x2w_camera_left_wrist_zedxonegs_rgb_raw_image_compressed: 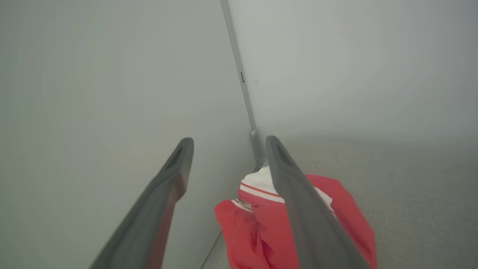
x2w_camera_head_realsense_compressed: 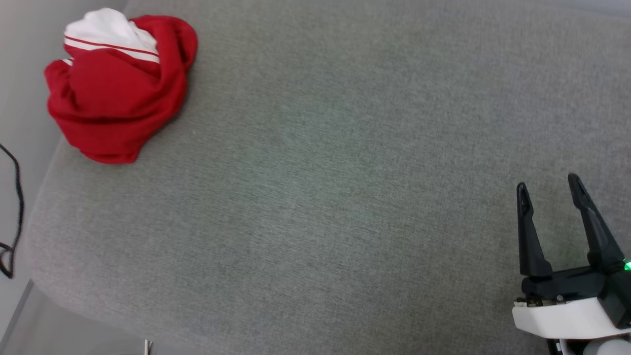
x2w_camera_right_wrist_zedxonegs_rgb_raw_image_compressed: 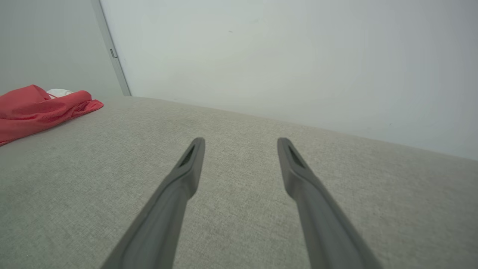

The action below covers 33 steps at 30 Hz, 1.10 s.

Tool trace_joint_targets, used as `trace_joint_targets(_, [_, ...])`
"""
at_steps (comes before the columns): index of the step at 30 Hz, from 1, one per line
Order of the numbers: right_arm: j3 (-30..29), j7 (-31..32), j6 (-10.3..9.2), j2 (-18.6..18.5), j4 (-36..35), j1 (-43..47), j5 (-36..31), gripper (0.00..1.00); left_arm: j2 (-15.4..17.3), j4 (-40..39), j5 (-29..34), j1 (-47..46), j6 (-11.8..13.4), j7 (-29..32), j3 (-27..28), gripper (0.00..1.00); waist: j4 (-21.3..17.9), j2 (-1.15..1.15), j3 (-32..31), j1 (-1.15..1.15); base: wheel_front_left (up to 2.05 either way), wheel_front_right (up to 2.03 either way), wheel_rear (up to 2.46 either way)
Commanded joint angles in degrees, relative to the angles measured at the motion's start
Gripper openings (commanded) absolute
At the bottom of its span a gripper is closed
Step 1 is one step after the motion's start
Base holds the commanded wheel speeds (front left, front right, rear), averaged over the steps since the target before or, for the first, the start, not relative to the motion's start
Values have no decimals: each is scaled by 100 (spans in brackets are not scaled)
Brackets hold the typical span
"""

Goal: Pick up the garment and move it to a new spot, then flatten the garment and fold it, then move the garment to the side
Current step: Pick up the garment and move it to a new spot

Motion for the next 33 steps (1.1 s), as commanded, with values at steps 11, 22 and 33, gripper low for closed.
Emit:
trace_joint_targets(11, [29, -13, -4, 5, -565, -477, -382, 100, 1405, 142, -2399, -862, -13, 3170, -1961, 100, -461, 0, 1169, -1, 0, 0, 0])
trace_joint_targets(22, [4, -14, -4, 7, -894, -669, -581, 100, 1519, 553, -3343, -729, -15, 3959, -2741, 100, -661, 0, 1697, -1, 0, 0, 0])
trace_joint_targets(33, [-24, -14, -4, 4, -869, -667, -659, 100, 1483, 901, -3551, -816, -19, 3734, -3378, 0, -627, 0, 1678, -1, 0, 0, 0])
